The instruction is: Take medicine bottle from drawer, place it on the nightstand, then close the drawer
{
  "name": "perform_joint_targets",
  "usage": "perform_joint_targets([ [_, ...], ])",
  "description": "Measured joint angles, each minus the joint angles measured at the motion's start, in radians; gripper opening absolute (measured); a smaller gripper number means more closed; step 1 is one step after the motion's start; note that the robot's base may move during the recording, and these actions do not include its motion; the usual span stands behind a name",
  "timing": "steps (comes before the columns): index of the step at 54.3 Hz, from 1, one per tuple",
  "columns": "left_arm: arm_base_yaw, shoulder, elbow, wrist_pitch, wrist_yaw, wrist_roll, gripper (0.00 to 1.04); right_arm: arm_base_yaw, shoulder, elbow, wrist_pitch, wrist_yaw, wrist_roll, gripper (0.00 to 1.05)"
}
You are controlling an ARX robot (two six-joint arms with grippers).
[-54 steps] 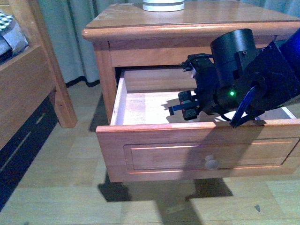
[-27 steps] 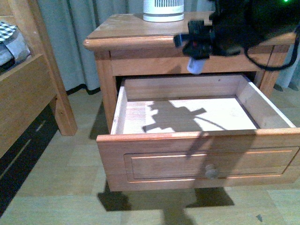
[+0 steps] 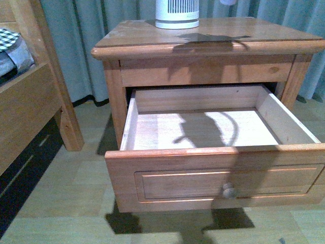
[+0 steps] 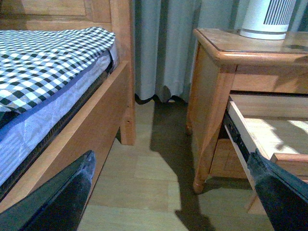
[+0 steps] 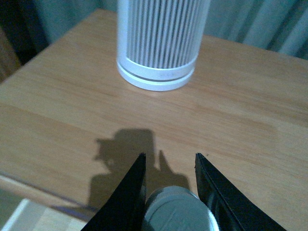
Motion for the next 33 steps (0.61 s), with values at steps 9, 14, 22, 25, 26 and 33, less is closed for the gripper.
perform_joint_targets([
  [9, 0.0, 0.0, 0.0, 0.0, 0.0, 0.0, 0.98, -0.02, 0.124, 0.073, 0.029, 0.063, -0.025, 0.28],
  [14, 0.0, 0.0, 0.0, 0.0, 0.0, 0.0, 0.98, -0.026, 0.164, 0.105, 0.039, 0.087, -0.024, 0.28],
  [22, 0.0, 0.0, 0.0, 0.0, 0.0, 0.0, 0.98, -0.03, 0.196, 0.154, 0.043, 0.103, -0.021, 0.31],
  [25, 0.0, 0.0, 0.0, 0.0, 0.0, 0.0, 0.98, -0.031, 0.198, 0.159, 0.057, 0.102, -0.015, 0.42],
  [26, 0.0, 0.0, 0.0, 0.0, 0.0, 0.0, 0.98, -0.032, 0.198, 0.159, 0.062, 0.102, -0.012, 0.46],
  [33, 0.0, 0.0, 0.0, 0.0, 0.0, 0.0, 0.98, -0.034, 0.191, 0.149, 0.111, 0.085, 0.011, 0.7],
])
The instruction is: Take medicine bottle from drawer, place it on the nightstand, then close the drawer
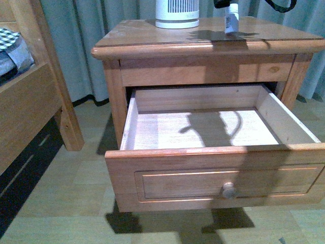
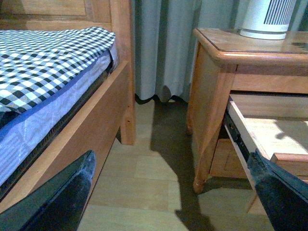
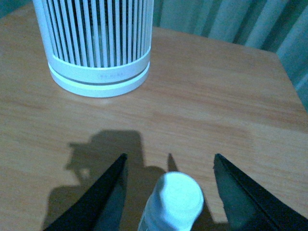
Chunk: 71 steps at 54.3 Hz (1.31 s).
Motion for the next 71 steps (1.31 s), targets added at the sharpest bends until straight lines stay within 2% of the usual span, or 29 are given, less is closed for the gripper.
perform_joint_targets([
  [10, 0.0, 0.0, 0.0, 0.0, 0.0, 0.0, 0.98, -0.003, -0.117, -0.138, 0.078, -0.067, 0.056, 0.99],
  [24, 0.0, 0.0, 0.0, 0.0, 0.0, 0.0, 0.98, -0.003, -0.536, -0.551, 0.191, -0.232, 0.15, 0.98],
  [33, 0.0, 0.0, 0.0, 0.0, 0.0, 0.0, 0.98, -0.002, -0.785, -0.892, 0.177, -0.31, 0.186, 0.97],
  [37, 0.0, 0.0, 0.0, 0.0, 0.0, 0.0, 0.98, 0.0, -0.88, -1.077, 0.153, -0.317, 0.204, 0.85],
  [42, 0.0, 0.0, 0.0, 0.0, 0.0, 0.0, 0.98, 0.009, -0.999, -1.371, 0.131, -0.303, 0.234, 0.63],
  [46, 0.0, 0.0, 0.0, 0.0, 0.0, 0.0, 0.98, 0.022, -1.017, -1.534, 0.14, -0.278, 0.277, 0.47],
  [55, 0.0, 0.0, 0.0, 0.0, 0.0, 0.0, 0.98, 0.045, -0.945, -1.661, 0.267, -0.222, 0.316, 0.21],
  [61, 0.0, 0.0, 0.0, 0.0, 0.0, 0.0, 0.98, 0.035, -0.794, -1.652, 0.476, -0.157, 0.266, 0.02],
  [65, 0.0, 0.0, 0.0, 0.0, 0.0, 0.0, 0.98, 0.019, -0.668, -1.621, 0.613, -0.125, 0.214, 0.03],
  [71, 0.0, 0.0, 0.0, 0.0, 0.0, 0.0, 0.98, -0.01, -0.489, -1.541, 0.722, -0.113, 0.146, 0.03],
])
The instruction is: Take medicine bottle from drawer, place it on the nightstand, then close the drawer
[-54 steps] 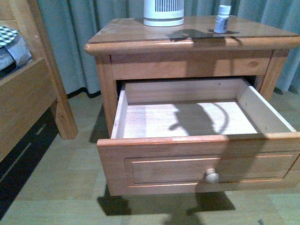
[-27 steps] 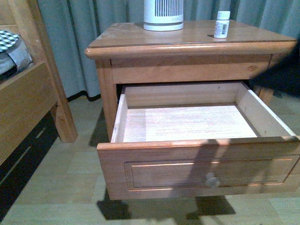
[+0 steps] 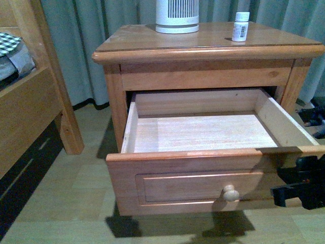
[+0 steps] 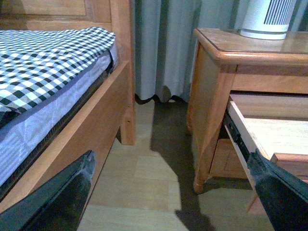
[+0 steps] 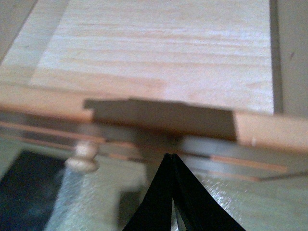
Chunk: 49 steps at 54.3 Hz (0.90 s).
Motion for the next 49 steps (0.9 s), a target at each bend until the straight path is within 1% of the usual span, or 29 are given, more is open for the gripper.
perform_joint_targets([
  [8, 0.0, 0.0, 0.0, 0.0, 0.0, 0.0, 0.98, -0.059, 0.271, 0.273, 0.01, 0.027, -0.086, 0.03],
  [15, 0.0, 0.0, 0.0, 0.0, 0.0, 0.0, 0.98, -0.076, 0.35, 0.418, -0.014, 0.029, -0.13, 0.03],
  [30, 0.0, 0.0, 0.0, 0.0, 0.0, 0.0, 0.98, -0.108, 0.467, 0.723, -0.117, 0.019, -0.227, 0.03],
  [40, 0.0, 0.0, 0.0, 0.0, 0.0, 0.0, 0.98, -0.131, 0.501, 0.812, -0.156, 0.021, -0.234, 0.03],
  [49, 0.0, 0.0, 0.0, 0.0, 0.0, 0.0, 0.98, -0.151, 0.507, 0.818, -0.13, 0.003, -0.228, 0.03],
])
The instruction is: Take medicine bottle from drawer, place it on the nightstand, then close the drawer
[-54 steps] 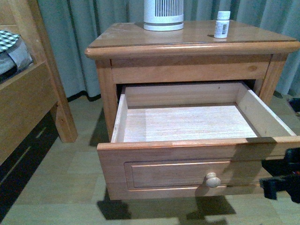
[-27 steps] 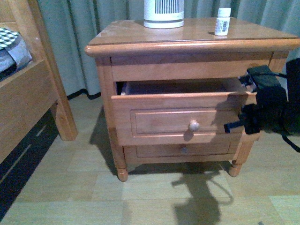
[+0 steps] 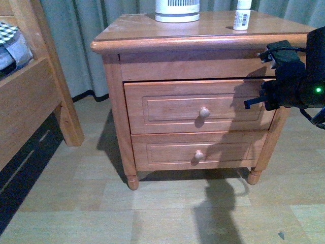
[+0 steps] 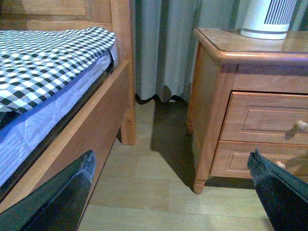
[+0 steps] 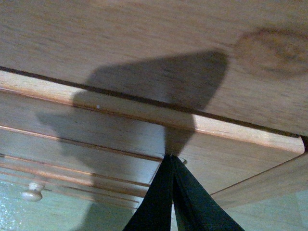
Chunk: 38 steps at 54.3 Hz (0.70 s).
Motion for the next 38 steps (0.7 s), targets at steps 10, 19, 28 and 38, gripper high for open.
perform_joint_targets([
  [10, 0.0, 0.0, 0.0, 0.0, 0.0, 0.0, 0.98, -0.021, -0.013, -0.047, 0.134, -0.043, 0.055, 0.03],
  [19, 0.0, 0.0, 0.0, 0.0, 0.0, 0.0, 0.98, -0.031, -0.125, -0.133, 0.182, -0.078, 0.13, 0.03],
  [28, 0.0, 0.0, 0.0, 0.0, 0.0, 0.0, 0.98, -0.029, -0.328, -0.297, 0.153, -0.153, 0.253, 0.03],
  [38, 0.0, 0.0, 0.0, 0.0, 0.0, 0.0, 0.98, -0.048, -0.651, -0.529, 0.09, -0.24, 0.468, 0.03],
])
